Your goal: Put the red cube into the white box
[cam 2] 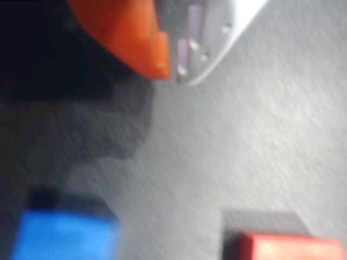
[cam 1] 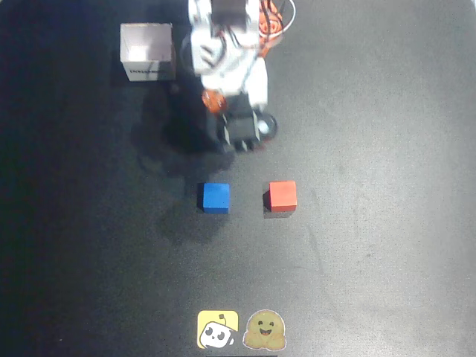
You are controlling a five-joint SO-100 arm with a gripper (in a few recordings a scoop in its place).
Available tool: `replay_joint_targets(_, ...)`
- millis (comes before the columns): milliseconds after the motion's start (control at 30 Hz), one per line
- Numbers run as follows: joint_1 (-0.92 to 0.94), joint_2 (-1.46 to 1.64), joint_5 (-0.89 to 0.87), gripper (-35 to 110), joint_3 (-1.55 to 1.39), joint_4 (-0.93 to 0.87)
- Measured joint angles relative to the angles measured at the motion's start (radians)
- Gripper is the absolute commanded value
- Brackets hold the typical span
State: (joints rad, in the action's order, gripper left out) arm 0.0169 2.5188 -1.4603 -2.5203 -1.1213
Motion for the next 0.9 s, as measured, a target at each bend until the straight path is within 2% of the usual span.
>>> replay_joint_targets(100,-0.032,-0.141,0.0,2,0.077,0.032)
replay_joint_targets(367,-0.178,-0.446,-0.069,20,0.298,0.038)
replay_joint_targets(600,-0.33,-0.632,-0.178,25,0.457,0.038)
replay_joint_targets(900,-0.339,-0.773,-0.181,26,0.48,0.137)
